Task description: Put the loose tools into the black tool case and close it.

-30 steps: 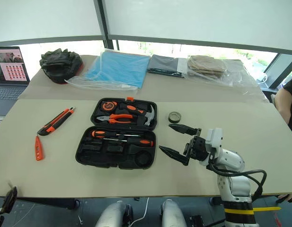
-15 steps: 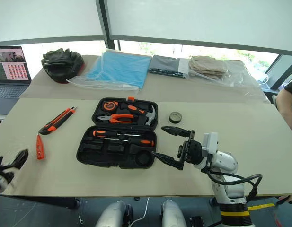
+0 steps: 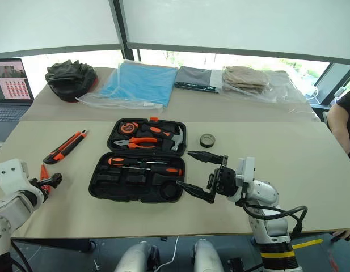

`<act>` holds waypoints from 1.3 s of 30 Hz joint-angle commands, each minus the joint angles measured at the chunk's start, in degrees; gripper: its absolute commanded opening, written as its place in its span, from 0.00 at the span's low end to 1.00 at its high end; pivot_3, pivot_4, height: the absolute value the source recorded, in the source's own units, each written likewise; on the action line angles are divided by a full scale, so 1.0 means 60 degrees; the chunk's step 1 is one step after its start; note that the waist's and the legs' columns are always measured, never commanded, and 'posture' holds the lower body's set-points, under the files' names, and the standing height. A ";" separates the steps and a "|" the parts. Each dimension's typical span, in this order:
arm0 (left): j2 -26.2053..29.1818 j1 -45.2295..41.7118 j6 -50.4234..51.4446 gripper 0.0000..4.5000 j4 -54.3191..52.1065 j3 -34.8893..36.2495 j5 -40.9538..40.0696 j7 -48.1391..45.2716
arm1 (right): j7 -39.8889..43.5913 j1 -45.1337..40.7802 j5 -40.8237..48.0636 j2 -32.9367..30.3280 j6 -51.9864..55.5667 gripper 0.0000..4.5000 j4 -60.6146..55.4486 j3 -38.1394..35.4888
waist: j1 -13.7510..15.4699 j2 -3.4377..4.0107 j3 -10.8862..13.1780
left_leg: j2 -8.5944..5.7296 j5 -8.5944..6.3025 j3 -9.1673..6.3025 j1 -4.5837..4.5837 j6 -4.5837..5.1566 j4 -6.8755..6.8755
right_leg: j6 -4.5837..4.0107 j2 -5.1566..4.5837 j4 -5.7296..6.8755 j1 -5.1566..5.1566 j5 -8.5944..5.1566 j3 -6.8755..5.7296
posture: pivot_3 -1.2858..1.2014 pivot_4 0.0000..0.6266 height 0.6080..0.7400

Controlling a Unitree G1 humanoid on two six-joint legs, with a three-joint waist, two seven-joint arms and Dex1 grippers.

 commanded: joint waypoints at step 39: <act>0.3460 -0.4716 -1.3149 0.11 0.5428 -0.7146 0.5292 -1.5304 | -0.1472 0.1345 0.0486 -0.1228 0.0545 1.00 -0.2074 -0.0811 | 0.0160 0.0028 0.0033 | 0.0006 0.0026 0.0044 -0.0160 0.0083 0.0019 | 0.0010 0.0070 -0.0022 -0.0138 -0.0012 0.0028 | 0.52 0.24 1.00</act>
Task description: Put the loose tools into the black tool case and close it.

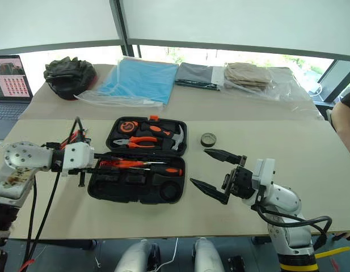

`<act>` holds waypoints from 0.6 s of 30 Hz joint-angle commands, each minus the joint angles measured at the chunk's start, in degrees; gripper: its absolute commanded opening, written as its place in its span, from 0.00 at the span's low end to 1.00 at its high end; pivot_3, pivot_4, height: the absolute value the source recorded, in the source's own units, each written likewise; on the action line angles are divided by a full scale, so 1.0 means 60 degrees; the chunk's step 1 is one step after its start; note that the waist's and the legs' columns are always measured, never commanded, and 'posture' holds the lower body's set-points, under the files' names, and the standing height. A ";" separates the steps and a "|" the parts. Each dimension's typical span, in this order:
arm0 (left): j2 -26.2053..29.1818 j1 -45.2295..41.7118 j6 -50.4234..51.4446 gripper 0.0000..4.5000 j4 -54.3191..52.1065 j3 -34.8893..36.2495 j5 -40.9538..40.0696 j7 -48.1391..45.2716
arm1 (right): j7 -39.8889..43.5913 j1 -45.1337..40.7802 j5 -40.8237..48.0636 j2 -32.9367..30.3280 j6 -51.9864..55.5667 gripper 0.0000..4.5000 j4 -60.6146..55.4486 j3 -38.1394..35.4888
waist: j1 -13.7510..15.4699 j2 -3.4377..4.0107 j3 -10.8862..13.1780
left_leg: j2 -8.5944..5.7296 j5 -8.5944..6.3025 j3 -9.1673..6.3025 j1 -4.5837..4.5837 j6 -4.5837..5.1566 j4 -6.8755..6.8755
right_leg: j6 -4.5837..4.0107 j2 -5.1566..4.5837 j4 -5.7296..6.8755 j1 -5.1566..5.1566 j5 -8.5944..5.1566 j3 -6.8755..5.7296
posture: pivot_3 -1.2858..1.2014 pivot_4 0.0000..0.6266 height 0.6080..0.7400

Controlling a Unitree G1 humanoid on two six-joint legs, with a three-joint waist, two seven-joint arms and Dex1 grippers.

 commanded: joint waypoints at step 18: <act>0.0127 -0.0278 -0.0611 0.11 0.0751 -0.0575 0.1343 -0.0195 | -0.0358 0.0223 0.0009 0.0028 -0.0023 1.00 -0.0528 0.0117 | 0.0028 -0.0002 0.0000 | -0.0004 -0.0006 -0.0001 0.0035 0.0012 0.0037 | 0.0020 -0.0007 0.0019 0.0035 0.0005 0.0011 | 0.52 0.24 1.00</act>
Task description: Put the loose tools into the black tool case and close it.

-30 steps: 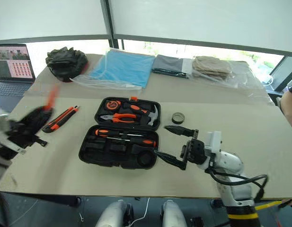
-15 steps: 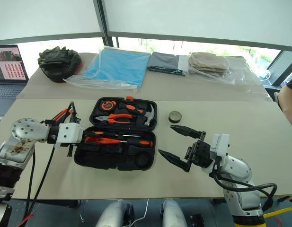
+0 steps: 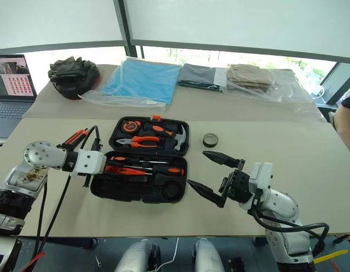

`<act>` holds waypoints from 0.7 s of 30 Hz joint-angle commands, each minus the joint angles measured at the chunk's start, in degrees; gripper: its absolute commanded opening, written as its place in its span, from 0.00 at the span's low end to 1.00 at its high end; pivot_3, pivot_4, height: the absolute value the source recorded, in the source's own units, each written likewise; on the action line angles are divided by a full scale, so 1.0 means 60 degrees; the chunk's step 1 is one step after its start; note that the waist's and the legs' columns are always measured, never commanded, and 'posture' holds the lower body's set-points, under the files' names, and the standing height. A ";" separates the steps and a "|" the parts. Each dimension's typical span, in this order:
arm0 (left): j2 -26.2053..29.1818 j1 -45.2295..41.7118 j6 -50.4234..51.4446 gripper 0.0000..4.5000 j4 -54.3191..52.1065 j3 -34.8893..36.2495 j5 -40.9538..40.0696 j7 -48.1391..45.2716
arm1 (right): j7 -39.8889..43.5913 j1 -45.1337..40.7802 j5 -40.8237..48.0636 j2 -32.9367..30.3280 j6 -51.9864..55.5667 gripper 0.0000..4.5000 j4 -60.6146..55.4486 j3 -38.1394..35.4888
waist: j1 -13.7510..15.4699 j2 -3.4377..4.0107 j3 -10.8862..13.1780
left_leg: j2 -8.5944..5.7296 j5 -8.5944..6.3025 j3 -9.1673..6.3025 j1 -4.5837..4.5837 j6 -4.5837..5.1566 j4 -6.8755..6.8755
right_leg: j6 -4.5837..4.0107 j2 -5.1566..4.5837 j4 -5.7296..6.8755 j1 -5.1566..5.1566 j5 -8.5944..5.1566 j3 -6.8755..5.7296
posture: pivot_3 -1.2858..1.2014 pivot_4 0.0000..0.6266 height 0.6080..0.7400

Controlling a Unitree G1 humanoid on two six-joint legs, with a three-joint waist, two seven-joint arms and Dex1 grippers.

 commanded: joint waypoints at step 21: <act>0.0274 0.0544 0.0966 0.45 -0.0565 -0.0161 0.0531 0.0478 | 0.0332 -0.0326 -0.0045 -0.0053 -0.0023 1.00 0.0067 0.0041 | -0.0104 0.0008 -0.0006 | 0.0013 0.0000 0.0000 0.0128 -0.0005 -0.0009 | 0.0035 0.0011 0.0006 0.0113 -0.0033 0.0013 | 0.52 0.24 1.00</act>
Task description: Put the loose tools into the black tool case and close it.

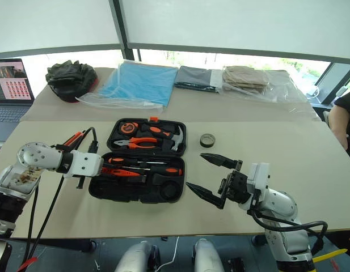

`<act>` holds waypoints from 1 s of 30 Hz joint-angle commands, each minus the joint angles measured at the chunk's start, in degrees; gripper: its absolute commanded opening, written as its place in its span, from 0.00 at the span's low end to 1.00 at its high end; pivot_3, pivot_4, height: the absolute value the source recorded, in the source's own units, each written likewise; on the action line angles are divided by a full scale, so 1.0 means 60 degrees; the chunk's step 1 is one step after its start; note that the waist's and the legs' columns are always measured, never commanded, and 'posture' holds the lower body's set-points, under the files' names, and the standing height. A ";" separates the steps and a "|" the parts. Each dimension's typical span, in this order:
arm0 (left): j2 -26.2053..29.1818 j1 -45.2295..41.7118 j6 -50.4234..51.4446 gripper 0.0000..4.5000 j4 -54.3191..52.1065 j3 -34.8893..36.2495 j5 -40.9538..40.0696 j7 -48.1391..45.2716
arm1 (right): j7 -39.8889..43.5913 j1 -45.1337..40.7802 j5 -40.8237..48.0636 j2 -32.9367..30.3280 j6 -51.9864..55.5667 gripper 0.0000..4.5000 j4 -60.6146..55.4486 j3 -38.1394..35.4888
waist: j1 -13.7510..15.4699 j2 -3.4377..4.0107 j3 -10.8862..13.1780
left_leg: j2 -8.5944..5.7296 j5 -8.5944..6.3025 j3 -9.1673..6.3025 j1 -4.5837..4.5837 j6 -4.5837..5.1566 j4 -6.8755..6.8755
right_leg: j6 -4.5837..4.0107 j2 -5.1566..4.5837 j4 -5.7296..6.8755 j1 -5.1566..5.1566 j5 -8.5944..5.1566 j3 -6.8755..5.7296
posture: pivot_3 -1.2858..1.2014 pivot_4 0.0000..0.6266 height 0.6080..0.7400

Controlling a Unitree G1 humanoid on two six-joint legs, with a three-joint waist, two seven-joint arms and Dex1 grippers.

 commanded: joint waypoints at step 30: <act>-0.1389 0.1047 0.0494 0.01 0.0848 0.1867 -0.2649 -0.0327 | 0.0025 -0.0880 -0.0127 0.0269 -0.0026 1.00 0.0263 0.0519 | 0.0042 -0.0016 0.0009 | -0.0010 0.0000 -0.0013 -0.0058 0.0000 0.0013 | -0.0036 -0.0011 -0.0006 -0.0033 0.0028 -0.0017 | 0.52 0.24 1.00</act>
